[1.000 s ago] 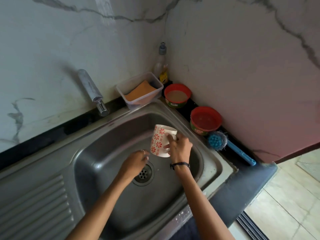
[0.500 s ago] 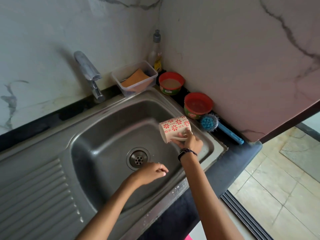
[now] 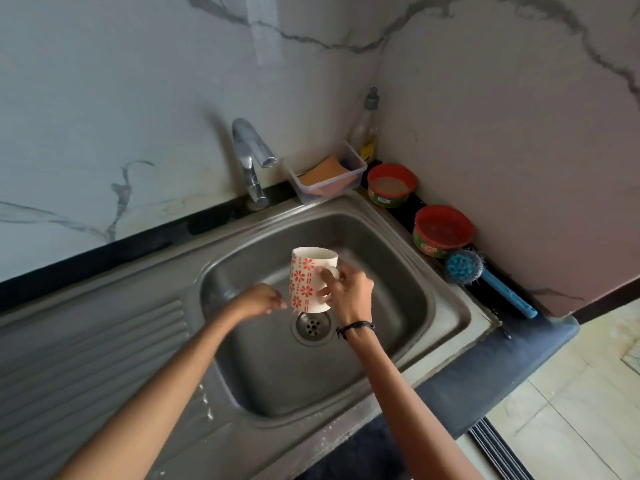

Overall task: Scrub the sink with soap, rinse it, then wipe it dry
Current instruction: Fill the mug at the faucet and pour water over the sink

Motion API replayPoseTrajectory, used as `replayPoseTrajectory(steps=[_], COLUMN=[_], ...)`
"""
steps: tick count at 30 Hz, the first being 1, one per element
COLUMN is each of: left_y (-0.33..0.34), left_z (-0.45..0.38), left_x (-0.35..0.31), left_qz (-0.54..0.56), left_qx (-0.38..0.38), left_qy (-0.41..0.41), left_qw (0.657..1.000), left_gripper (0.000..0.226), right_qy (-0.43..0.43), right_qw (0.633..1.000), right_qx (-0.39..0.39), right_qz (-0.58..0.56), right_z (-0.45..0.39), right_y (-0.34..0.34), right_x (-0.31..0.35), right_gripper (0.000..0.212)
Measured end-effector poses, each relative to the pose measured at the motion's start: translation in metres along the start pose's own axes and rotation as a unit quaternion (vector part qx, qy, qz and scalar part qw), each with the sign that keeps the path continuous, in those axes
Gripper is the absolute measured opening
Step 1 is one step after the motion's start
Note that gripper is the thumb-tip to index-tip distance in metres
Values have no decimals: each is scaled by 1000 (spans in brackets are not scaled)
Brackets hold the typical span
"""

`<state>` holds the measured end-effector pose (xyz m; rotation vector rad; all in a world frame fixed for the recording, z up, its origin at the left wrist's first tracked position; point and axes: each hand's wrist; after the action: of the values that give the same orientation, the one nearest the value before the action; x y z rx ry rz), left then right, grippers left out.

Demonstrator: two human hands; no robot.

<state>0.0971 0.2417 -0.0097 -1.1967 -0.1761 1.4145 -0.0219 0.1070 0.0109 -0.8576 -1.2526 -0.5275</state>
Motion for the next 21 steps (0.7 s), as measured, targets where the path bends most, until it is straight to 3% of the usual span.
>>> replayPoseTrajectory(steps=[6, 12, 16, 21], left_y=[-81, -124, -121, -112], left_z=[-23, -62, -93, -128], left_x=[9, -23, -44, -47], left_qz=[59, 157, 132, 263], left_qx=[-124, -253, -288, -342], left_qy=[-99, -78, -92, -145], left_qw=[986, 951, 944, 890], left_gripper=[20, 23, 34, 34], right_qy=[-63, -93, -96, -102], right_qw=[991, 984, 983, 978], right_qx=[90, 138, 158, 179], right_qz=[70, 67, 15, -1], right_z=[-25, -55, -71, -94], right_y=[19, 27, 32, 43], right_x=[10, 11, 7, -4], right_gripper=[15, 4, 25, 37])
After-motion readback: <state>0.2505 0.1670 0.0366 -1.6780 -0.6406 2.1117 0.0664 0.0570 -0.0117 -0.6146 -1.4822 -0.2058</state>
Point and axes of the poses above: each hand's wrist, its own z-axis away from the middle knuckle, its own y-axis out of the palm, x = y × z, and after that the axes turned 10 degrees about -x, right-handed
